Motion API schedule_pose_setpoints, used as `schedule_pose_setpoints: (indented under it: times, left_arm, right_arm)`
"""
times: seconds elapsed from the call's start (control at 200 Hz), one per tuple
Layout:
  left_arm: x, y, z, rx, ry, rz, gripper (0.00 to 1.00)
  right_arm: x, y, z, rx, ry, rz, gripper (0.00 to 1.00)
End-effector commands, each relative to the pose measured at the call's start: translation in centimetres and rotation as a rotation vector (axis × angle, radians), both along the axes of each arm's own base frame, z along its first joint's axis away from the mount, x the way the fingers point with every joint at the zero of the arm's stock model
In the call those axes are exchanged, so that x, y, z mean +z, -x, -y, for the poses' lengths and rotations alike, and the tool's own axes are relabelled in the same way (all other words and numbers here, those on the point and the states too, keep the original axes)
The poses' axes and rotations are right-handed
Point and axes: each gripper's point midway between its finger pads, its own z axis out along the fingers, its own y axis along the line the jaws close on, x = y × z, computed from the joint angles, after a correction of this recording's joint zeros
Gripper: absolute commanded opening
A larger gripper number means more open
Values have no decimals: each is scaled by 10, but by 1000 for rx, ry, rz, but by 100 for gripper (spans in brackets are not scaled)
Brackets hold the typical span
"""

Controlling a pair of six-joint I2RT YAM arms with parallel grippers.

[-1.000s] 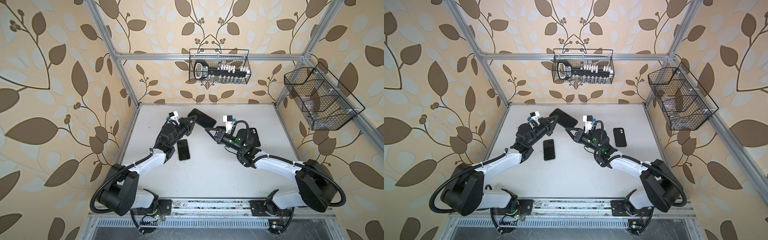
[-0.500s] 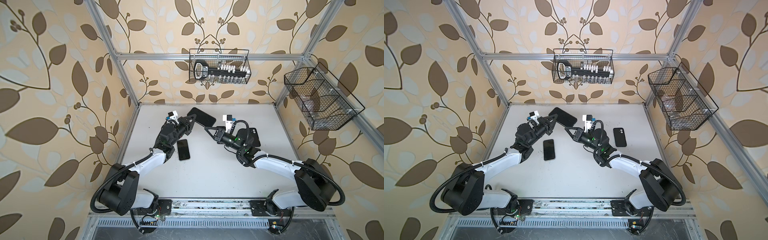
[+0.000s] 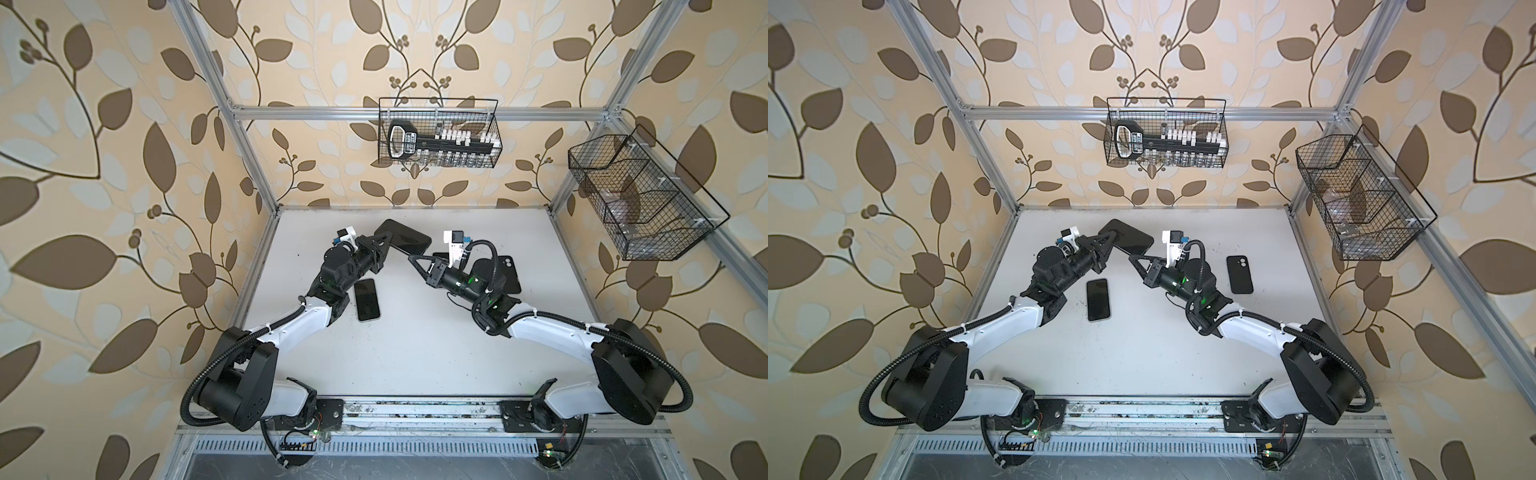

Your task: Take the phone out of the phone case

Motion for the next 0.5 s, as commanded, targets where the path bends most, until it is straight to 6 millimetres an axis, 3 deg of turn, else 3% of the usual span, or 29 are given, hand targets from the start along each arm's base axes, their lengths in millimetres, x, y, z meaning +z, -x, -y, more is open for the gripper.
schedule_pose_setpoints:
  times: [0.0,0.495]
  left_arm:
    - [48,5,-4,7,69,77,0]
    - [66,11,-4,-13,83,66,0]
  right_arm:
    - [-19,5,1,-23,178,103,5]
    - [-44,7,11,-84,282,142,9]
